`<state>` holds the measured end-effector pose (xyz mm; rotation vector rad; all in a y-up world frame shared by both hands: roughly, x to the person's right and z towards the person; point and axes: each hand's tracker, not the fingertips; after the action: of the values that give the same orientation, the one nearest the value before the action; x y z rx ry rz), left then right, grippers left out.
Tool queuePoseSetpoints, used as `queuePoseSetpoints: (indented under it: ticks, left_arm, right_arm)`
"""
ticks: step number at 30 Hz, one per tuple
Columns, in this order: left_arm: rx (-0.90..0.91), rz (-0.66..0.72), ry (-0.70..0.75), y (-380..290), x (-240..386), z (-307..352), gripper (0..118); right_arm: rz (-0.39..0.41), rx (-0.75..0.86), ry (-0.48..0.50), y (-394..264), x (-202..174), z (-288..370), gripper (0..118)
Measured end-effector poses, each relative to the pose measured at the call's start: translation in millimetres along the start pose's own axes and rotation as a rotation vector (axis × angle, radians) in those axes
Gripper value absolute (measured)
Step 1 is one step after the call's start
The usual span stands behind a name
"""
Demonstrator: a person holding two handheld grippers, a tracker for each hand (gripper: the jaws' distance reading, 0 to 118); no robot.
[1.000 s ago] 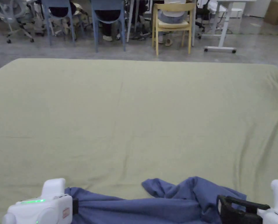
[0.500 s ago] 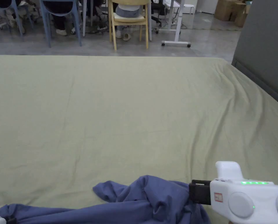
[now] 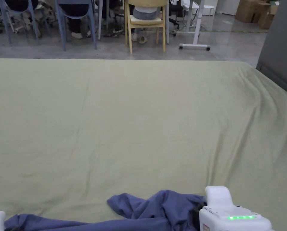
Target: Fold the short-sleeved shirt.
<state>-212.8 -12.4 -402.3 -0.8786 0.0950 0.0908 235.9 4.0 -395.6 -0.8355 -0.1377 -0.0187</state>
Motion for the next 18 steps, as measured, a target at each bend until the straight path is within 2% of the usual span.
queuePoseSetpoints:
  ticks: [1, 2, 3, 6, 8, 10, 13, 16, 18]
  left_arm:
    - [0.016, 0.002, 0.004, 0, 1, 4, 1]
    - [0.032, 0.004, 0.005, -1, 2, 6, 1]
    - [0.043, -0.001, 0.002, -2, 2, 7, 1]
    - [0.066, 0.032, -0.018, 0, 1, 16, 1]
    - [0.113, 0.083, -0.061, 1, 2, 29, 1]
    - [0.136, 0.058, -0.064, 4, 3, 42, 1]
    - [0.199, 0.068, -0.093, 12, 4, 67, 1]
    - [0.291, 0.133, -0.141, 24, 2, 102, 1]
    - [0.356, 0.109, -0.140, 33, 0, 131, 1]
  right_arm:
    - [0.039, 0.039, -0.042, -1, 2, 7, 14]
    - [0.041, 0.043, -0.001, -2, 6, 11, 14]
    - [0.028, 0.043, 0.024, 0, 10, 14, 14]
    - [-0.011, 0.100, 0.017, -1, 18, 31, 14]
    - [-0.017, 0.169, -0.034, -1, 19, 49, 13]
    - [0.010, 0.252, -0.093, -4, 20, 67, 13]
    - [-0.055, 0.288, 0.000, 4, 28, 90, 12]
    - [-0.022, 0.367, -0.026, 17, 28, 120, 12]
    - [-0.043, 0.427, -0.015, 26, 31, 146, 12]
